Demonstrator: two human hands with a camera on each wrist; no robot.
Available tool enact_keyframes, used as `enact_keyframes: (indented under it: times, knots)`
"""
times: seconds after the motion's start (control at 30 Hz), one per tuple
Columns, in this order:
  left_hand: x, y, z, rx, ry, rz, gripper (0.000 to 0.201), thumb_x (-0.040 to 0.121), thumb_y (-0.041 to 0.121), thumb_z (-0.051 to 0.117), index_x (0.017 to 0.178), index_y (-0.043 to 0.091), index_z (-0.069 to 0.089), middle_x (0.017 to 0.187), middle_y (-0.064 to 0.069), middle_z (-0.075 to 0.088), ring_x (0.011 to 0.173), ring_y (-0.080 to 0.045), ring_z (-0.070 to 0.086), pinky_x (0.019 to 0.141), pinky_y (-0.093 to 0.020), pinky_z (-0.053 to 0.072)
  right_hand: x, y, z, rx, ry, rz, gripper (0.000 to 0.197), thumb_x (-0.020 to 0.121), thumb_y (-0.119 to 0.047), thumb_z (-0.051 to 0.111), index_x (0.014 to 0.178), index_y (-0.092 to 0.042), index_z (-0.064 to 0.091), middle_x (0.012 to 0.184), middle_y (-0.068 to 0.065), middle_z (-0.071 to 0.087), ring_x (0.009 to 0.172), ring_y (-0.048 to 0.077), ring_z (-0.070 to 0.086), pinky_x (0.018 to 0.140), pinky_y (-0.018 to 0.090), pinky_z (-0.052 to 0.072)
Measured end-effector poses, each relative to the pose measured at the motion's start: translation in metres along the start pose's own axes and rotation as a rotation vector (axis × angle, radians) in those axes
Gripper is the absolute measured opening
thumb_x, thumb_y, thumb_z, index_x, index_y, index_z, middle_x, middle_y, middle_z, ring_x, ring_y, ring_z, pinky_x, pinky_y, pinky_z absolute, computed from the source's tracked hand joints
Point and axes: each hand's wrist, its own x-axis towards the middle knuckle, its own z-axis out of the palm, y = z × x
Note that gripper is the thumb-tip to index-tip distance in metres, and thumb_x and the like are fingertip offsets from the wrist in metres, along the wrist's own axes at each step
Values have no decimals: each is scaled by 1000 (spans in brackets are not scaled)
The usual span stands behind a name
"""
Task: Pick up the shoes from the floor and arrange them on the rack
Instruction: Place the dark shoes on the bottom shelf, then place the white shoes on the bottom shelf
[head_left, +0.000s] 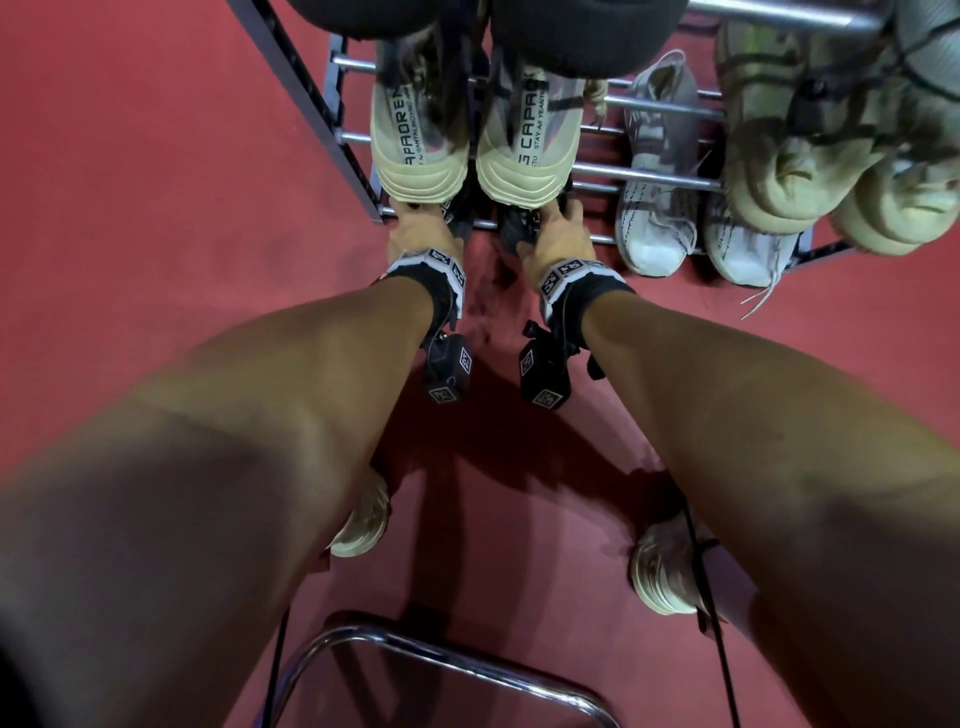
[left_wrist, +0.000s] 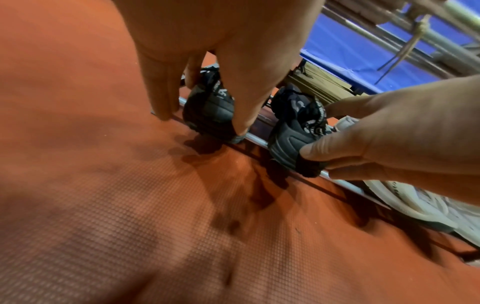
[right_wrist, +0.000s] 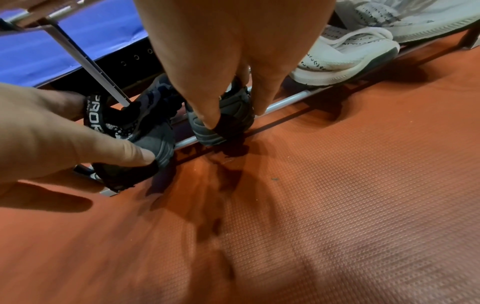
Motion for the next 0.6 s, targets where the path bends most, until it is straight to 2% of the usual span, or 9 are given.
enact_keyframes:
  times: [0.1,0.23,0.37,0.47,0.53,0.6]
  knots:
    - [-4,3,5,-52,-7,-60,70,92,34,61,148,18,23,154,-16,17,138,-35,32,105,-45,39,-5,2,-8,-7,-2,-12,66,87,-15,64,143,-22,28,148,8,27,132,35,40,103,41,43]
    - [-19,10,4,-32,106,25,77,87,32,65,148,14,22,154,-16,23,142,-35,20,108,-47,33,-13,10,-16,-9,52,-56,65,85,-11,61,143,-16,32,143,6,35,129,33,44,105,38,41]
    - [-34,23,3,-11,196,146,65,86,29,63,142,11,35,148,-13,36,134,-36,35,107,-45,32,-25,28,-23,10,100,-64,49,85,-13,53,133,-15,48,135,8,47,123,33,48,104,36,42]
    - [-46,40,2,49,232,211,52,86,27,59,134,9,48,147,-15,36,136,-34,32,109,-45,31,-33,44,-32,-3,145,-33,39,86,-20,57,125,-15,54,127,8,53,119,31,50,96,38,47]
    - [-53,52,2,54,238,258,41,86,23,56,125,10,55,137,-15,47,132,-34,36,106,-42,34,-36,56,-39,7,153,5,37,87,-21,58,124,-15,54,125,8,52,119,30,49,94,40,50]
    - [-58,66,3,-19,218,341,39,86,18,53,124,12,55,125,-14,56,121,-34,47,99,-41,41,-39,73,-48,36,164,52,38,86,-17,54,124,-14,54,126,9,50,119,31,49,93,40,50]
